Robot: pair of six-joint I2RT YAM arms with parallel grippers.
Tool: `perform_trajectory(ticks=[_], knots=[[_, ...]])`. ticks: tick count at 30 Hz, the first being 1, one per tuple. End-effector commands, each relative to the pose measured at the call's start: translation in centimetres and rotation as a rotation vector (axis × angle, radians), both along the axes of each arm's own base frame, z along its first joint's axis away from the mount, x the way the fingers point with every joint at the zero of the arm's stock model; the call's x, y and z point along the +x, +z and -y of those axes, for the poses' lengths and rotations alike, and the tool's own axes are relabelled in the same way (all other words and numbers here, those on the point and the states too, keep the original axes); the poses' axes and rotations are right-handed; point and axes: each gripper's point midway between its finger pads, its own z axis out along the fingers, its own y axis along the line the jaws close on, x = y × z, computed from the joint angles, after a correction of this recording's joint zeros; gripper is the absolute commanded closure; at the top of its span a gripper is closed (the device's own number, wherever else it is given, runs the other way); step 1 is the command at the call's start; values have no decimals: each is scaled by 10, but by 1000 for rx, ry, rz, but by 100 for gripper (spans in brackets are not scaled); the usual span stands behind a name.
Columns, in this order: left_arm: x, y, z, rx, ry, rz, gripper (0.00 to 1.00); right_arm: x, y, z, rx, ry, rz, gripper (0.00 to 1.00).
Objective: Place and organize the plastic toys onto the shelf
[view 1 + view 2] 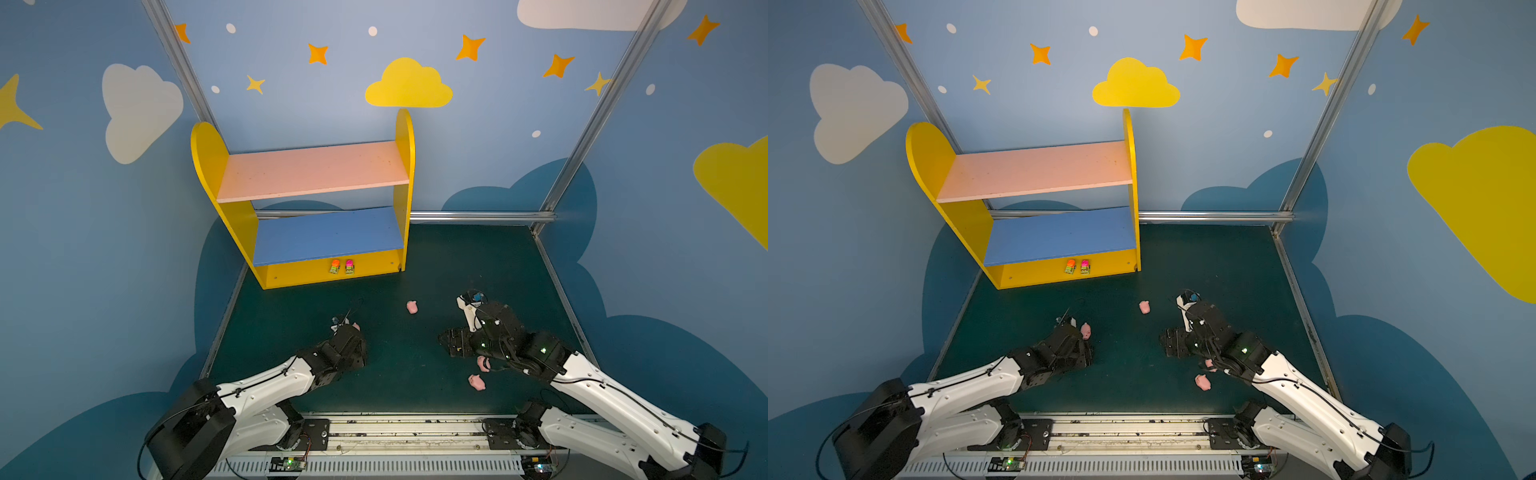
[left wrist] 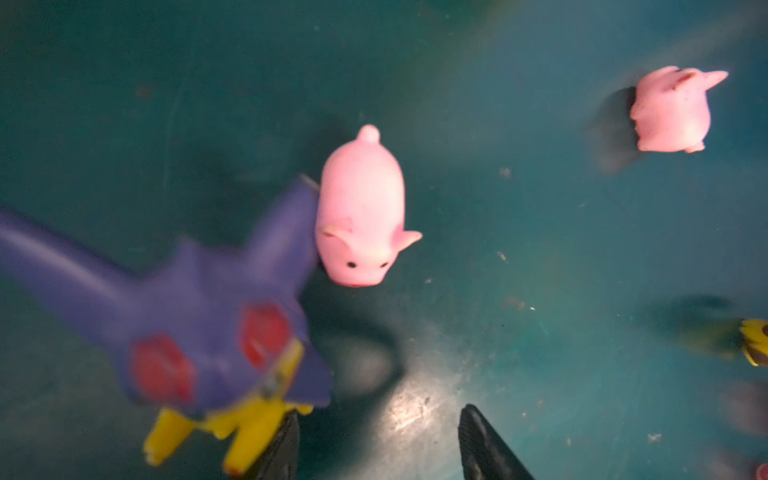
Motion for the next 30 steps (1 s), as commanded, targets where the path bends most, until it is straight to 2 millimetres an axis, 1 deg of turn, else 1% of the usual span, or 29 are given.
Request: perform_trajectory(ticks=[1,6,8,9,10,14,16,17,19,22,24,26,30], knots=[[2,3,3,12,2,10,38,-2,-3,7,-16,-15,-3,15],[-7,4,-3,29,10,1,39,-2,1,8,-14,-16,3,15],[-12,14,-11,43,26,4,38,-3,2,8,-13,-16,4,15],[-13,21,-17,53,43,12,38,-3,3,8,-14,-14,4,15],[-11,34,-25,64,81,37,37,-3,5,8,-13,-13,7,15],[-3,82,-68,117,229,152,32,-1,10,6,-8,-5,21,15],[3,97,-89,112,305,148,32,2,13,2,-10,6,28,15],[6,102,-93,104,323,139,32,3,13,0,-10,14,29,15],[15,101,-96,88,342,98,32,6,13,-6,-12,29,28,15],[28,99,-87,88,340,46,31,11,13,-16,-19,64,26,15],[33,92,-82,93,346,10,31,14,15,-25,-28,100,24,15],[36,87,-81,104,357,-16,31,18,17,-34,-37,142,29,15],[30,77,-90,126,386,-35,31,34,16,-50,-107,183,16,15]])
